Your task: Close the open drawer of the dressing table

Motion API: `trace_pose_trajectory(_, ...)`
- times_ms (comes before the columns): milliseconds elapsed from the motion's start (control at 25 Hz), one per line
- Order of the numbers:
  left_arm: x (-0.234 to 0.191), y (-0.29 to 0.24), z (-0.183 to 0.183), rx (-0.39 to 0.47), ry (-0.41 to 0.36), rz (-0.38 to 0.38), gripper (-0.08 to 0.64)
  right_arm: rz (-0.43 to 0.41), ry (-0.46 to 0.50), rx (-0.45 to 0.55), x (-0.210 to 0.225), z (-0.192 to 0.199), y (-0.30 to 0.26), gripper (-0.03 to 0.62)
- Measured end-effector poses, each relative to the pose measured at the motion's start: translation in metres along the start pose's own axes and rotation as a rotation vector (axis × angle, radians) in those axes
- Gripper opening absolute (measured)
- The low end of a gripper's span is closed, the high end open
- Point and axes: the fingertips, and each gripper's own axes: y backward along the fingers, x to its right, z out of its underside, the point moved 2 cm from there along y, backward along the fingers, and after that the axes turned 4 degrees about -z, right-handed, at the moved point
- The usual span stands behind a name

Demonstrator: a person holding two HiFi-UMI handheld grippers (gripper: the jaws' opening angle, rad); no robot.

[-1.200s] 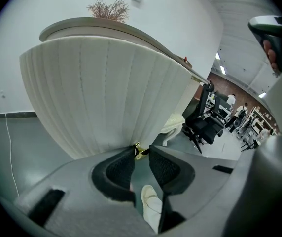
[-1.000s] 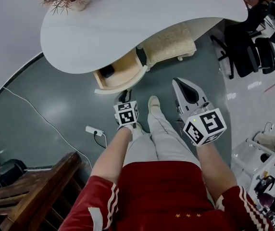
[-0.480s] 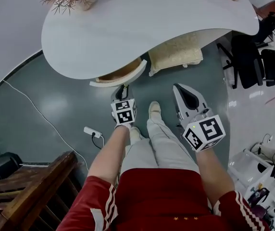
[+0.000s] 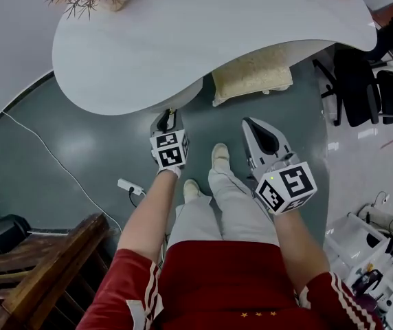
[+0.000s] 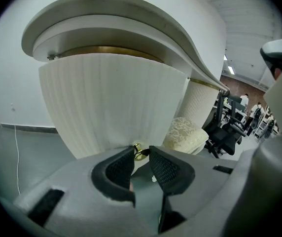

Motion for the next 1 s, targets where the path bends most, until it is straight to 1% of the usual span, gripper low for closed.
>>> trace_pose_trajectory(200,0.001,-0.001,-0.002,0.004,-0.009,-0.010,0.101,-0.019,-0.003,-0.003,0.001,0.001,-0.007,0.005)
trace_pose_trajectory(400,-0.006,-0.012,-0.012,0.004,0.011,-0.030,0.101,-0.025,-0.016,-0.015,0.001,0.006,-0.013,0.005)
trace_pose_trajectory(680,-0.013,-0.023,-0.024,0.023,-0.011,-0.036,0.101,-0.024,-0.007,-0.026,0.008,0.008,-0.018,0.005)
trace_pose_trajectory(1000,-0.023,-0.040,-0.041,0.050,0.011,-0.060,0.101,-0.023,-0.003,-0.037,0.010,0.010,-0.023,0.005)
